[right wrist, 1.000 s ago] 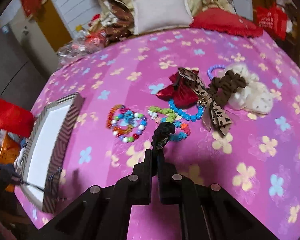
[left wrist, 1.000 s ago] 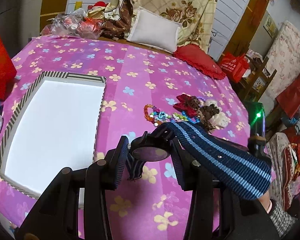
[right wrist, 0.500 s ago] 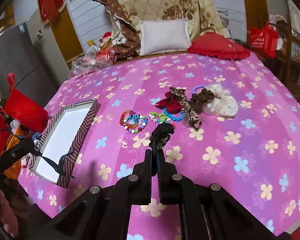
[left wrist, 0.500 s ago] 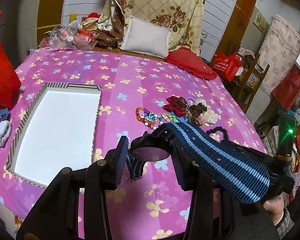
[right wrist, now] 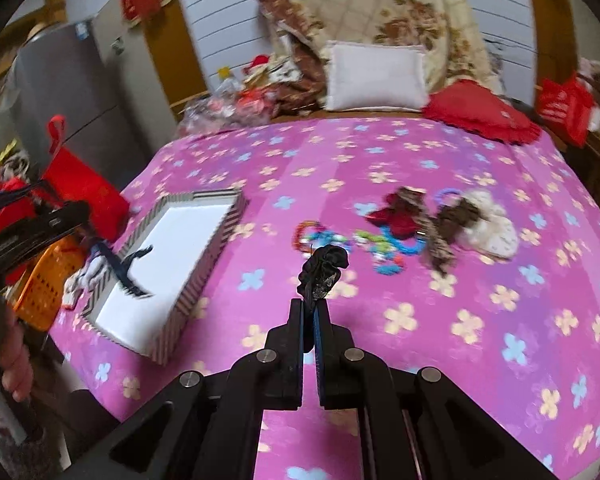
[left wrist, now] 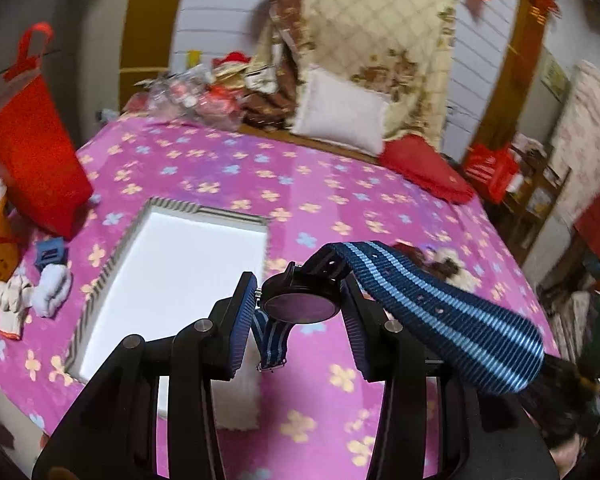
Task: Organize jewelry
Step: 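Carry the watch into the white tray with the left gripper while the right gripper carries the black scrunchie there, then open both grippers to release the watch and scrunchie in the tray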
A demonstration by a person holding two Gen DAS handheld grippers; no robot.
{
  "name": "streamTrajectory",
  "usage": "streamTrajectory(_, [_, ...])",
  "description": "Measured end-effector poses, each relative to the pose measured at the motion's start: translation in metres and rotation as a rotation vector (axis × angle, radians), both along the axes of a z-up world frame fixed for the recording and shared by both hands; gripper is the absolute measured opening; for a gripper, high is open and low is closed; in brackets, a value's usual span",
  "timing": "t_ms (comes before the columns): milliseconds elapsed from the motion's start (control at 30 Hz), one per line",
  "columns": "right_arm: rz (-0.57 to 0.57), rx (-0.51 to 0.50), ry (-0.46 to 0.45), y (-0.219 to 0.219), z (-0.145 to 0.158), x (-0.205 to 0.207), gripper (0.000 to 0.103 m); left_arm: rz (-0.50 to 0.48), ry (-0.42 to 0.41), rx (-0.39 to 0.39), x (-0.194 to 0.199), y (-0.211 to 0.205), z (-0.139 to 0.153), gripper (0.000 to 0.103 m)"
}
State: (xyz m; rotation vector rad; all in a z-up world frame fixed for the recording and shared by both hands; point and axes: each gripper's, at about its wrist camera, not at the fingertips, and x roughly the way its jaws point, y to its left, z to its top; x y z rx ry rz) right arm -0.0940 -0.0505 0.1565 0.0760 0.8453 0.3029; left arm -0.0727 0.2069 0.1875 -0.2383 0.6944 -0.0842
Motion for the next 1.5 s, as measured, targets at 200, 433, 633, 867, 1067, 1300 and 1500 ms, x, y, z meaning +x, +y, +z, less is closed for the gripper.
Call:
streamTrajectory(200, [0.107,-0.013,0.035,0.053,0.0,0.034,0.004,0.105,0.058,0.023,0.047,0.045,-0.026,0.041])
streamTrajectory(433, [0.204,-0.061,0.066,0.129,-0.008,0.084,0.004,0.176,0.141,0.022,0.109,0.091,-0.069,0.041])
streamTrajectory(633, [0.264,-0.095,0.123,0.193,-0.031,0.136,0.004,0.194,0.222,-0.073,0.158,0.132,-0.109,0.041])
streamTrajectory(867, [0.258,-0.134,0.193,0.242,-0.075,0.202,0.004,0.193,0.286,-0.122,0.185,0.158,-0.148,0.041])
streamTrajectory(1067, [0.193,-0.104,0.271,0.251,-0.109,0.231,0.005,0.209,0.254,-0.203,0.184,0.174,-0.152,0.045])
streamTrajectory(1300, [0.166,-0.2,0.227,0.249,-0.111,0.229,0.043,0.163,0.208,-0.236,0.18,0.172,-0.137,0.062])
streamTrajectory(1500, [0.148,-0.208,0.134,0.222,-0.076,0.183,0.043,0.155,0.154,-0.198,0.168,0.166,-0.123,0.062])
